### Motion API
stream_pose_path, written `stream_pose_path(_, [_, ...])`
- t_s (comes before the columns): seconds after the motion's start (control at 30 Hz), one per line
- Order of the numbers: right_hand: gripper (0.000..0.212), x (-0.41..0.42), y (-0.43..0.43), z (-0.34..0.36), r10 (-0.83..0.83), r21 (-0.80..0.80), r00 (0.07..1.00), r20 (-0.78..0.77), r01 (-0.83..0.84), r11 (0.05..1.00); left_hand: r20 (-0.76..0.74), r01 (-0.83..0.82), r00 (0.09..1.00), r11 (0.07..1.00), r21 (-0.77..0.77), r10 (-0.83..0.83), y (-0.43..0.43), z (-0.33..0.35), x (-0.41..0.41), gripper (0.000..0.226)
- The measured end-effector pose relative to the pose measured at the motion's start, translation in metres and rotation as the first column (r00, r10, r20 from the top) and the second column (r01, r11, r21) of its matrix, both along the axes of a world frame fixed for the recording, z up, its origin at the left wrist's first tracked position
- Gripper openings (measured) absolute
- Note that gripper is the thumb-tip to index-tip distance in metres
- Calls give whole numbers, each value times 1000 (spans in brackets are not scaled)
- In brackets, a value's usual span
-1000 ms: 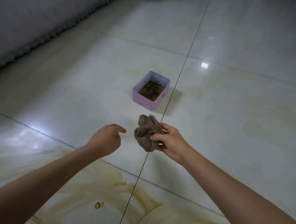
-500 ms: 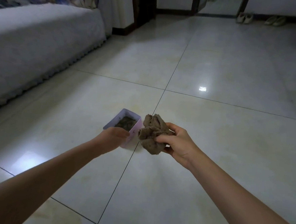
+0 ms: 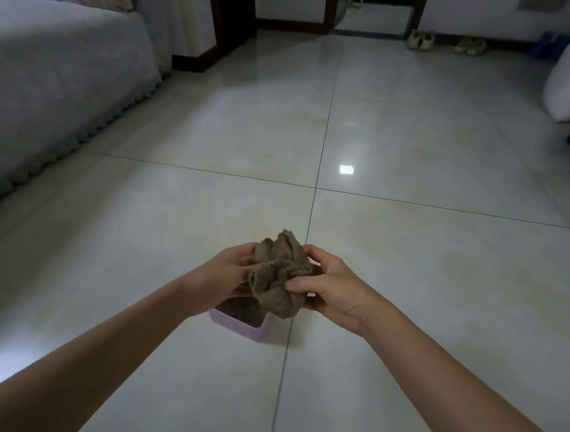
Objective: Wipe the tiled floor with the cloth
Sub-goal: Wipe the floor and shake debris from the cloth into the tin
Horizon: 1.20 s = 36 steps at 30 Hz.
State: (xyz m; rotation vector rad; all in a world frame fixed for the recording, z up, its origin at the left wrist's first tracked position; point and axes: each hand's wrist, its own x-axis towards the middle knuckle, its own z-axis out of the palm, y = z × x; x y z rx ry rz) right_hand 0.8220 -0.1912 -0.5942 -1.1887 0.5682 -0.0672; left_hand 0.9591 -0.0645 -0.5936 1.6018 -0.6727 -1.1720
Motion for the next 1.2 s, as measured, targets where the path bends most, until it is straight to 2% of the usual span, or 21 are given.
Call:
stream_pose_path(0.13, [56, 50, 6, -9, -150, -61, 986, -77, 146, 987, 33, -105, 994, 994, -30, 106, -6, -11, 48, 18])
stream_pose_path(0.2, [42, 66, 6, -19, -230, -97, 962, -148, 218, 971, 9, -192, 981, 980, -53, 193, -7, -21, 66, 16])
stream_pose_path(0.27, [17, 76, 4, -28, -227, -34, 955, -190, 224, 974, -33, -261, 965, 962, -78, 259, -5, -31, 82, 21])
stream_pose_path(0.3, [15, 79, 2, -32, -214, 8, 954, -210, 221, 975, -41, -281, 959, 956, -80, 279, -4, -36, 89, 24])
stream_pose_path(0.33, [23, 81, 0, -36, -197, 27, 953, -228, 208, 978, -46, -293, 956, 952, -82, 290, -2, -40, 95, 26])
stream_pose_path(0.4, [34, 85, -6, -42, -182, -66, 947, -266, 171, 983, -61, -302, 953, 949, -87, 298, 1, -47, 104, 24])
stream_pose_path(0.47, [26, 91, -6, -44, -180, -230, 941, -286, 115, 966, -64, -293, 955, 954, -67, 289, 3, -50, 111, 22])
stream_pose_path(0.53, [8, 102, -7, -41, -207, -428, 934, -290, 66, 901, -27, -292, 956, 956, -40, 291, 3, -53, 116, 24])
stream_pose_path(0.63, [22, 112, -13, -35, -286, -648, 944, -162, 117, 752, 27, -350, 936, 936, -24, 351, 5, -57, 126, 18])
stream_pose_path(0.7, [23, 112, -13, -30, -264, -692, 963, -53, 155, 705, 96, -367, 926, 930, -3, 366, 11, -61, 131, 8])
stream_pose_path(0.8, [20, 110, -10, -28, -233, -778, 969, -82, 84, 622, 292, -352, 898, 935, 29, 329, 15, -68, 133, 6])
stream_pose_path(0.9, [8, 115, -12, -24, -316, -836, 947, -48, 135, 532, 318, -367, 882, 930, 3, 347, 16, -68, 133, 6])
stream_pose_path(0.97, [10, 116, -12, -23, -337, -856, 939, -62, 124, 502, 297, -354, 893, 935, -1, 338, 14, -66, 132, 5])
stream_pose_path(1.03, [10, 115, -10, -25, -369, -845, 929, -27, 176, 505, 271, -350, 901, 937, -8, 339, 14, -63, 130, 5])
stream_pose_path(1.2, [13, 108, -9, -24, -407, -747, 913, 2, 272, 607, 297, -334, 903, 942, 30, 310, 17, -60, 130, 10])
